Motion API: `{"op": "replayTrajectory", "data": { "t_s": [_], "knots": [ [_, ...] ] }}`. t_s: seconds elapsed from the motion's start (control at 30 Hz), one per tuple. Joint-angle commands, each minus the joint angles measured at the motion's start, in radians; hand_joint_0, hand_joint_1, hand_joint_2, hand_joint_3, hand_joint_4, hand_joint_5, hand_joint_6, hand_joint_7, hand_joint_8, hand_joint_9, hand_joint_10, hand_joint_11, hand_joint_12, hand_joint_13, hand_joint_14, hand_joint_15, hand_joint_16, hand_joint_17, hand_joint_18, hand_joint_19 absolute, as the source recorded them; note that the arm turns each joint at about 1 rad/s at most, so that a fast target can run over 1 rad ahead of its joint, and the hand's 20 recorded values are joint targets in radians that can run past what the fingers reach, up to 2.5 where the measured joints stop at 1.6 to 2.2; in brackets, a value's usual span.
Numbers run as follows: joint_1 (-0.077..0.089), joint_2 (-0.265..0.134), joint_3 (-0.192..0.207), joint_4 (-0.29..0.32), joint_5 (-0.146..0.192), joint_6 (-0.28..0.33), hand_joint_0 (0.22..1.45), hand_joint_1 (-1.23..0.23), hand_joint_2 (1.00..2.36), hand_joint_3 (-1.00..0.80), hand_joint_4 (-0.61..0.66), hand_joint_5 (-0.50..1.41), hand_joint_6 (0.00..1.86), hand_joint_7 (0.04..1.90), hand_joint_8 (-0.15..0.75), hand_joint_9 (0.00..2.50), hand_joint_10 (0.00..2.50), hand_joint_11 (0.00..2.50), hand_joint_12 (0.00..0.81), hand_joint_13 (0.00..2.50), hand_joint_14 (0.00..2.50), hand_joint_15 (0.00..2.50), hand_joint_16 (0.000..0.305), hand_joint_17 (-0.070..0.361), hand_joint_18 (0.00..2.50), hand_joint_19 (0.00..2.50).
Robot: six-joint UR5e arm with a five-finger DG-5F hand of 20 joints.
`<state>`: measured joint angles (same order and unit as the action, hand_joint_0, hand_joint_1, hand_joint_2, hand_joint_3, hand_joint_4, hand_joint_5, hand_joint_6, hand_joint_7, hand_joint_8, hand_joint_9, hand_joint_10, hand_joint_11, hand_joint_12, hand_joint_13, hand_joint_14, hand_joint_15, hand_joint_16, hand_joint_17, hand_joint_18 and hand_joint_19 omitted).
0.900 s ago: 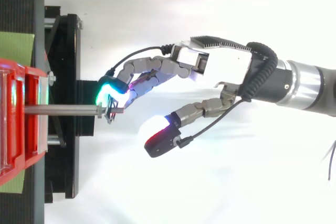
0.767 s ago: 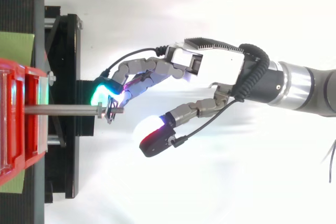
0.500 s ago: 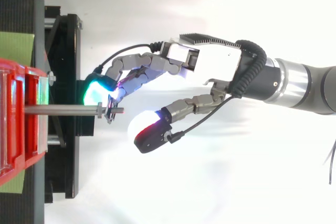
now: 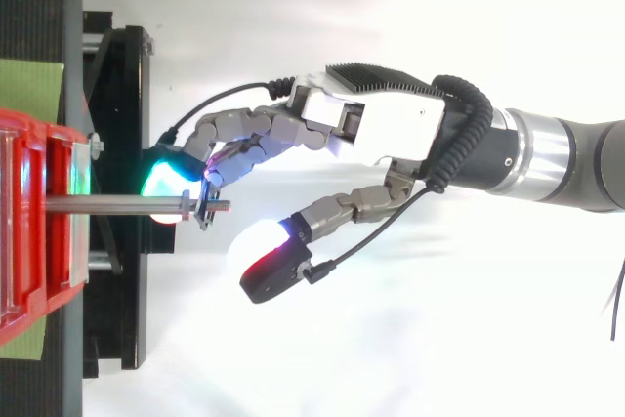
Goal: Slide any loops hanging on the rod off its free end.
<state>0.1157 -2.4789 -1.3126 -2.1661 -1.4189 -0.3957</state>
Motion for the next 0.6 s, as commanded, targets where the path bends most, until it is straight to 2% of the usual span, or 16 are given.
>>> {"op": "replayTrajectory", "data": {
  "t_s": [0.0, 0.27, 0.57],
  "knots": [
    [0.001, 0.0, 0.006, 0.0, 0.0, -0.006, 0.58, -0.6, 1.01, -0.38, 0.34, -0.14, 0.5, 0.97, 0.293, 0.79, 0.01, 0.26, 0.381, 0.78, 0.02, 0.42, 0.065, 0.146, 0.64, 0.66],
    [0.001, 0.0, 0.007, 0.019, 0.0, -0.023, 0.6, -0.57, 1.01, -0.36, 0.32, -0.13, 0.5, 0.99, 0.289, 0.8, 0.01, 0.28, 0.377, 0.78, 0.02, 0.43, 0.064, 0.144, 0.64, 0.66],
    [0.004, 0.0, 0.01, 0.02, 0.0, -0.023, 0.6, -0.57, 1.01, -0.36, 0.29, -0.12, 0.5, 1.1, 0.292, 0.8, 0.01, 0.27, 0.377, 0.79, 0.02, 0.42, 0.064, 0.144, 0.64, 0.67]
  ]
}}
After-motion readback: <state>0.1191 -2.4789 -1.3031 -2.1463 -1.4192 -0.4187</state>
